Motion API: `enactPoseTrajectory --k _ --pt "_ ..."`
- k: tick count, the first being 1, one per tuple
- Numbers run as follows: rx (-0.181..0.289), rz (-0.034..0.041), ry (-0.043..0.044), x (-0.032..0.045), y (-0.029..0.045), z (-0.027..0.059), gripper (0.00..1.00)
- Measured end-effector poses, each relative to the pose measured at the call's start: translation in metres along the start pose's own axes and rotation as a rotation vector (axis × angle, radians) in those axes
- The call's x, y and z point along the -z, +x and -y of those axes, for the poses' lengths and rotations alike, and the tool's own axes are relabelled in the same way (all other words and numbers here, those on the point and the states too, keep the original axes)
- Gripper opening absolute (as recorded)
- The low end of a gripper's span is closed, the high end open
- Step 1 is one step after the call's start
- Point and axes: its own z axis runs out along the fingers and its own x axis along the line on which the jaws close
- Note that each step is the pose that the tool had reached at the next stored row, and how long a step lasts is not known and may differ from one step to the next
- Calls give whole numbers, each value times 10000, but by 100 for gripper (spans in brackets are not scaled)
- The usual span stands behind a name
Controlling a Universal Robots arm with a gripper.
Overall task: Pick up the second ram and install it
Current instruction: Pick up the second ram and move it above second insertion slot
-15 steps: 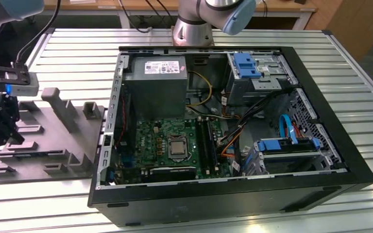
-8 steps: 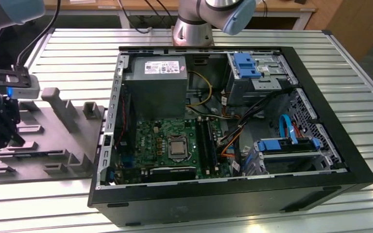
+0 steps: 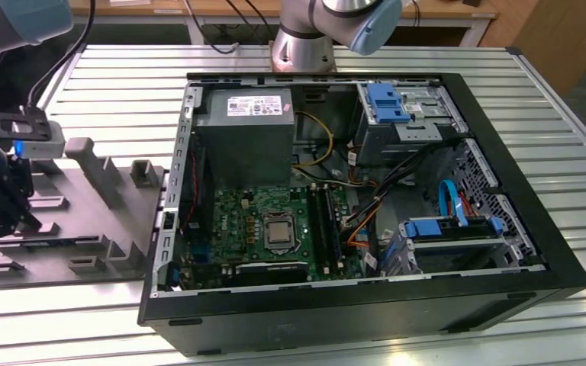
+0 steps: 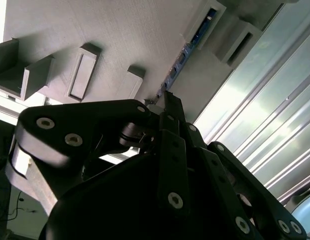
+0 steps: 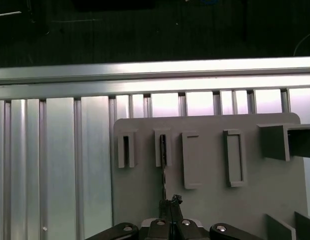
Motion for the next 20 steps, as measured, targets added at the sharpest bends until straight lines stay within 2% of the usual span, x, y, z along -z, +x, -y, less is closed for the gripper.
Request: enactPoseTrajectory --k 20 --pt "331 -20 -6 -118 6 1 10"
